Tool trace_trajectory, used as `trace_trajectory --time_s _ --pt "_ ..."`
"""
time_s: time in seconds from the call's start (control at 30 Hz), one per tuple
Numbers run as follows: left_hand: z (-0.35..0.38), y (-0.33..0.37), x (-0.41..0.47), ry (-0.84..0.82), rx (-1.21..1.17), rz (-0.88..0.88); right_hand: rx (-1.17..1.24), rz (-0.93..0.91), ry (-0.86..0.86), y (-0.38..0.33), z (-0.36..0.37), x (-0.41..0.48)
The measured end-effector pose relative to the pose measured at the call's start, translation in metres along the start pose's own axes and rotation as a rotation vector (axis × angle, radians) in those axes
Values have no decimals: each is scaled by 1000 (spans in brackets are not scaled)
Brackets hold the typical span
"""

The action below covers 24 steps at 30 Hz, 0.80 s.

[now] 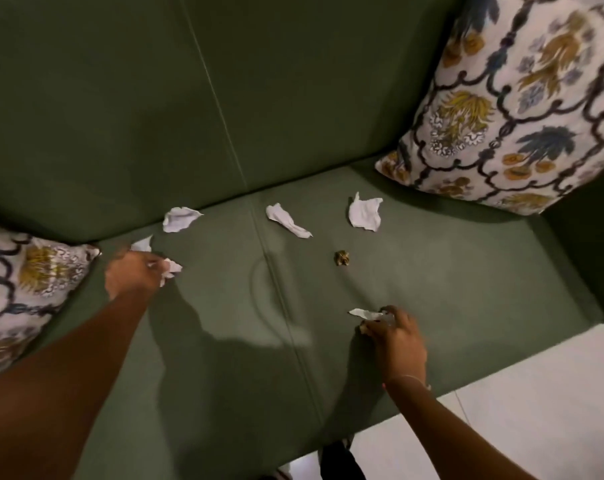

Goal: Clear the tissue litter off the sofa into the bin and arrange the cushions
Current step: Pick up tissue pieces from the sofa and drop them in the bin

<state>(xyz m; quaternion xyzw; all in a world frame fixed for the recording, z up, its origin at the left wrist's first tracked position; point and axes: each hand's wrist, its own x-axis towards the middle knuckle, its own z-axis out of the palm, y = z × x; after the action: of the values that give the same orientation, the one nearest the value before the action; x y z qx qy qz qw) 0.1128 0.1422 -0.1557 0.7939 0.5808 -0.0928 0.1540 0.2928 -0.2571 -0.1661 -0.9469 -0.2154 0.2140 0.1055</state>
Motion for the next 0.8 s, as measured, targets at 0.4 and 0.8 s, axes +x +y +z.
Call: trace_trajectory --time_s 0.4,0.8 --pt "18 -8 -68 74 -227 -174 354 133 -15 -15 -5 0" --pt "11 -120 -226 59 -622 -416 433 6 -256 -152 46 -90"
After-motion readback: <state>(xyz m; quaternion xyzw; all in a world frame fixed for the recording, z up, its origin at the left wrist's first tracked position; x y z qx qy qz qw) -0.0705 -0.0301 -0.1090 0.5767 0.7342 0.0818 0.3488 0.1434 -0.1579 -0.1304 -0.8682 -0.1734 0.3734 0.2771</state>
